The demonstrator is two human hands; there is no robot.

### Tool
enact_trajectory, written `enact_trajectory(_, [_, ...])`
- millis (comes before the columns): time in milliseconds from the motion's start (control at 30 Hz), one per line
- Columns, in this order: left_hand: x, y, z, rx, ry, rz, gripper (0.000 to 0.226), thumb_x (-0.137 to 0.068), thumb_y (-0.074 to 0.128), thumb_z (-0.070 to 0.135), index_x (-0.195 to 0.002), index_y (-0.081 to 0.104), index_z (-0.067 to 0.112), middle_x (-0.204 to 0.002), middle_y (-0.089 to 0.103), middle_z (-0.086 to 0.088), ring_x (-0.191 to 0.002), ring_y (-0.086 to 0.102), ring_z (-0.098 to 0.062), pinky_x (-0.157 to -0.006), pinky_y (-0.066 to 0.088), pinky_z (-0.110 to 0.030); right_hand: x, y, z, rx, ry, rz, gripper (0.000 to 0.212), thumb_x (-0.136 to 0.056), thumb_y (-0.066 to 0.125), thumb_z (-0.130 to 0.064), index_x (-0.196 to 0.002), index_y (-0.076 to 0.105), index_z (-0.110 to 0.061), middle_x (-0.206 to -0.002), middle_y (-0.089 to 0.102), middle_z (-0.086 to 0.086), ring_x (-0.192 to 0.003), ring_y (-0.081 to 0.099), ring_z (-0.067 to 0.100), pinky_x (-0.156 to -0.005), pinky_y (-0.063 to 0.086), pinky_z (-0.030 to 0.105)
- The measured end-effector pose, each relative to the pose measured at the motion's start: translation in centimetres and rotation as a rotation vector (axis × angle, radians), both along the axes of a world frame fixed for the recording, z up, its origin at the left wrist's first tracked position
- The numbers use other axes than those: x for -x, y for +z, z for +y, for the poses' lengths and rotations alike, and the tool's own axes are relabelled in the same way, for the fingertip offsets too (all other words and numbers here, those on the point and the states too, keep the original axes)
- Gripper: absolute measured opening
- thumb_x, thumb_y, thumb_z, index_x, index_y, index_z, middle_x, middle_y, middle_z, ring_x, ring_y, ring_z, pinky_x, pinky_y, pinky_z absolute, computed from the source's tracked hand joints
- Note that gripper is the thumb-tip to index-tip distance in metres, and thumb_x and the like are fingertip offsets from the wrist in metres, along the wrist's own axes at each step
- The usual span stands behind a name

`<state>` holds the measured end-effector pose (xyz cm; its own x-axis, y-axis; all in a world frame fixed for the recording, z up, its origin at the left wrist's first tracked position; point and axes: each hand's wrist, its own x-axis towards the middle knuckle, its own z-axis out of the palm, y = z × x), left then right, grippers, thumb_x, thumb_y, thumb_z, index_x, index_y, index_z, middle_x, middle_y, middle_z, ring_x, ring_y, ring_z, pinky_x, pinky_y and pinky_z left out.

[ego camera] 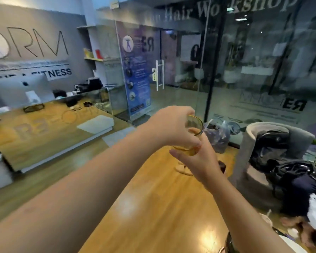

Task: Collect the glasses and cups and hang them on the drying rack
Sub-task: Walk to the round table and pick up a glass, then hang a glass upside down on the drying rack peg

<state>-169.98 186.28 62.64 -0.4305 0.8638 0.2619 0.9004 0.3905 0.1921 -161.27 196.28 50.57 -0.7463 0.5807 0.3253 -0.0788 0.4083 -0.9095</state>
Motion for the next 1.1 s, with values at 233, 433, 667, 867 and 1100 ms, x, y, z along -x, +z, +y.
enact_trajectory(233, [6.0, 4.8, -18.0, -0.042, 0.241, -0.021, 0.099, -0.069, 0.072, 0.077, -0.152, 0.043, 0.032, -0.149, 0.053, 0.011, -0.134, 0.052, -0.015, -0.107, 0.047, -0.039, 10.0, 4.7, -15.0, -0.034, 0.239, 0.046, 0.066, -0.064, 0.096, -0.039, -0.117, 0.058, -0.038, -0.103, 0.076, -0.009, -0.096, 0.074, 0.013, -0.088, 0.060, 0.053])
enact_trajectory(433, [9.0, 7.0, -33.9, -0.130, 0.401, -0.112, 0.098, -0.071, 0.067, 0.081, -0.153, 0.041, 0.034, -0.151, 0.050, 0.013, -0.125, 0.057, -0.011, -0.106, 0.047, -0.036, 16.1, 6.5, -29.5, -0.017, 0.462, 0.046, 0.058, -0.071, 0.093, -0.042, -0.118, 0.060, -0.032, -0.107, 0.071, -0.001, -0.097, 0.070, 0.013, -0.086, 0.062, 0.042])
enact_trajectory(667, [10.9, 6.1, -53.7, -0.269, 0.679, -0.109, 0.094, -0.074, 0.062, 0.080, -0.155, 0.036, 0.040, -0.154, 0.048, 0.015, -0.136, 0.049, -0.010, -0.106, 0.043, -0.032, 22.8, 8.0, -46.4, 0.043, 0.777, 0.070, 0.051, -0.077, 0.093, -0.020, -0.118, 0.063, -0.026, -0.106, 0.075, -0.006, -0.091, 0.072, 0.000, -0.074, 0.054, 0.017])
enact_trajectory(867, [10.5, 5.6, -68.9, -0.407, 1.041, -0.029, 0.085, -0.080, 0.041, 0.084, -0.152, 0.042, 0.040, -0.150, 0.052, 0.012, -0.134, 0.051, -0.012, -0.110, 0.045, -0.042, 28.2, 8.5, -61.8, 0.020, 1.088, 0.073, 0.056, -0.075, 0.094, -0.025, -0.121, 0.062, -0.028, -0.109, 0.075, -0.012, -0.094, 0.071, -0.003, -0.078, 0.053, 0.013])
enact_trajectory(1100, [8.2, 3.6, -83.6, -0.577, 1.424, 0.092, 0.051, -0.102, 0.044, 0.058, -0.144, 0.056, 0.031, -0.135, 0.064, 0.010, -0.120, 0.059, -0.003, -0.101, 0.046, -0.024, 32.2, 7.9, -78.8, 0.000, 1.473, 0.086, 0.055, -0.071, 0.096, -0.030, -0.115, 0.064, -0.034, -0.107, 0.077, -0.013, -0.095, 0.071, -0.003, -0.078, 0.056, 0.016])
